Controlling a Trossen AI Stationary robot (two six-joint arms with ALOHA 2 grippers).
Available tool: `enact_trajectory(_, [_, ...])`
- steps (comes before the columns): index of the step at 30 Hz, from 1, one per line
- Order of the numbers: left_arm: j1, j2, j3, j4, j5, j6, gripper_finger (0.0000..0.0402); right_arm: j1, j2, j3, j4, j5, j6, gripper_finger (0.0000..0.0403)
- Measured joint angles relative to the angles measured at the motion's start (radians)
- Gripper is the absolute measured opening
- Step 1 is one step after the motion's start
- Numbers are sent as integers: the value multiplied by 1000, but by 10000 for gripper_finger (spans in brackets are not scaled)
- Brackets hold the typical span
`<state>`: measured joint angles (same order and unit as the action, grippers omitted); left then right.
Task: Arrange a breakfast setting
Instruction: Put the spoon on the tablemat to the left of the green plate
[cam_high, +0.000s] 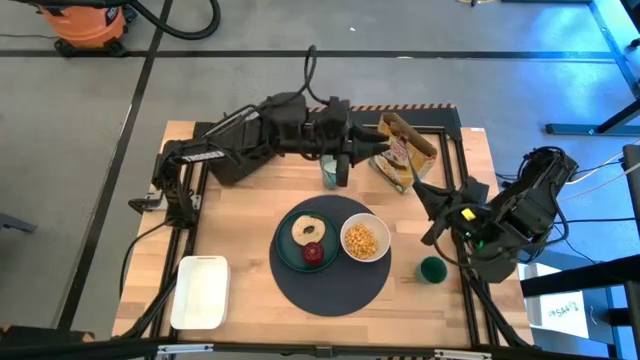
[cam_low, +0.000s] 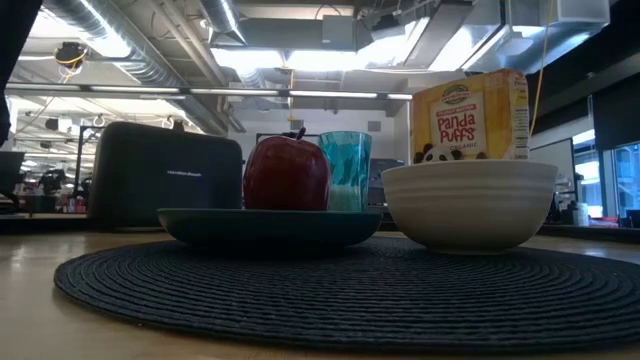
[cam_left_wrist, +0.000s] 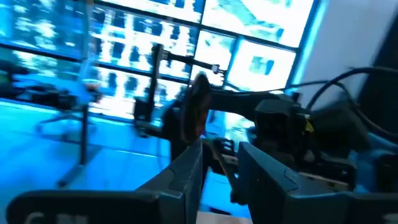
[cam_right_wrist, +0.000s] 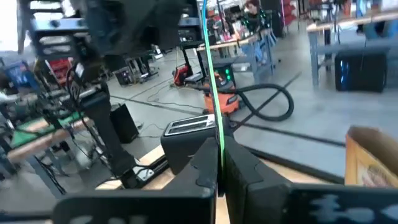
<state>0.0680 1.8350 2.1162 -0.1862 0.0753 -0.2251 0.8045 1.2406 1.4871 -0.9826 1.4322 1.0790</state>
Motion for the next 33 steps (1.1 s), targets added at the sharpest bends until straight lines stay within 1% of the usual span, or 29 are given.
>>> enact_trajectory(5, [8,40,0,23,154,-9,99,-17,-2,0,196,-11,-281,3])
enact_trajectory(8, [5,68,-1,80,225,-10,99,-42,-11,0,289,-86,-404,3])
enact_trajectory(11, [2,86,-1,159,261,-29,98,-82,-15,0,368,-160,-514,3])
enact_trajectory(13, [2,90,-1,191,275,-34,95,-102,-15,0,408,-193,-565,3])
enact_trajectory(18, [2,84,-1,205,279,-34,71,-119,-15,0,471,-210,-656,3])
enact_trajectory(24, [18,68,-1,215,252,-34,42,-118,-22,0,484,-173,-672,3])
enact_trajectory(27, [25,69,-1,232,246,-36,38,-118,-28,0,487,-143,-676,3])
enact_trajectory(30, [24,69,-1,245,237,-37,38,-118,-36,0,494,-145,-697,3])
enact_trajectory(33, [32,69,-1,248,233,-36,37,-118,-41,0,516,-127,-727,3])
